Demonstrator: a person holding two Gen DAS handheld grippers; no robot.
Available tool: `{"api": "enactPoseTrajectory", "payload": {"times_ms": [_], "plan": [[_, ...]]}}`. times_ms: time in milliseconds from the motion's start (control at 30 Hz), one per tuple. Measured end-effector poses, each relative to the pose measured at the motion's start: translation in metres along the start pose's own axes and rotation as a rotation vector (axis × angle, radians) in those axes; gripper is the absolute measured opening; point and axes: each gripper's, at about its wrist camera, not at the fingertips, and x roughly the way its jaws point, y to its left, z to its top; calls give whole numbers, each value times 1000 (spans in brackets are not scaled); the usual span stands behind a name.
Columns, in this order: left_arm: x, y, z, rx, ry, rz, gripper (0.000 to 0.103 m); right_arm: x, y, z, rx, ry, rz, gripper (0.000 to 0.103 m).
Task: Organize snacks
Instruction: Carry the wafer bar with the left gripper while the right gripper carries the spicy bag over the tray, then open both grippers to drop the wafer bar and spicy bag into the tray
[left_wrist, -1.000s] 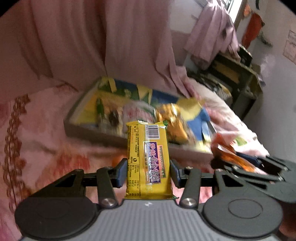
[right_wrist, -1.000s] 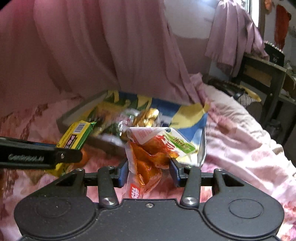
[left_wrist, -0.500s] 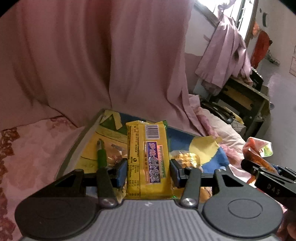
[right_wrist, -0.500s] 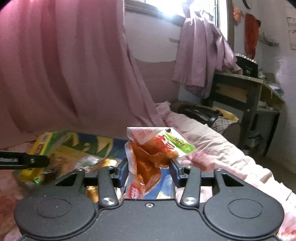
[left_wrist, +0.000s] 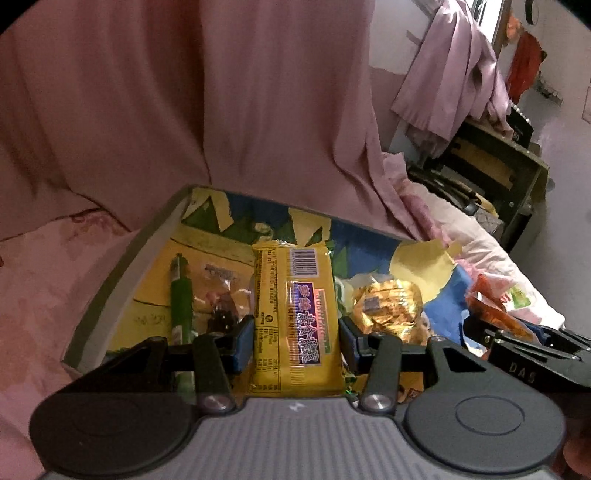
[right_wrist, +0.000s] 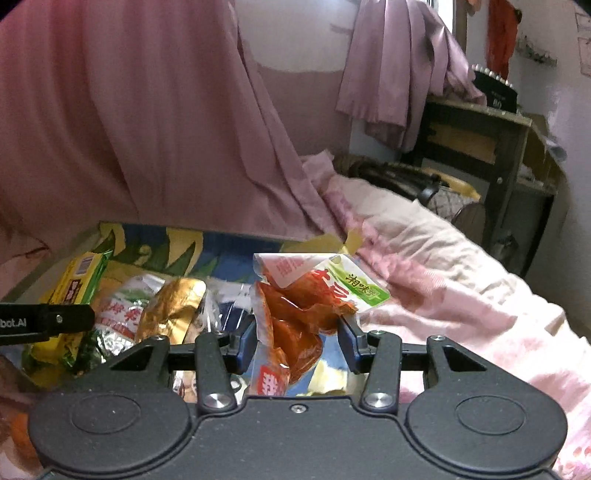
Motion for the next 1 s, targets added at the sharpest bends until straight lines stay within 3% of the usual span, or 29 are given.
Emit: {"api": "enactPoseTrajectory", "payload": {"times_ms": [567, 800, 867, 1000], "plan": [[10, 0, -4, 4, 49, 17, 53, 13, 13, -10, -19, 93, 36, 48], [10, 1, -4, -3, 58, 15, 55, 4, 17, -6, -33, 59, 34, 55], [9, 1, -3, -8, 61, 21, 58, -1, 15, -4, -26, 51, 29, 59], [-3, -4, 1, 2, 27, 24, 75, -13, 7, 1, 6, 22, 20, 72]]}}
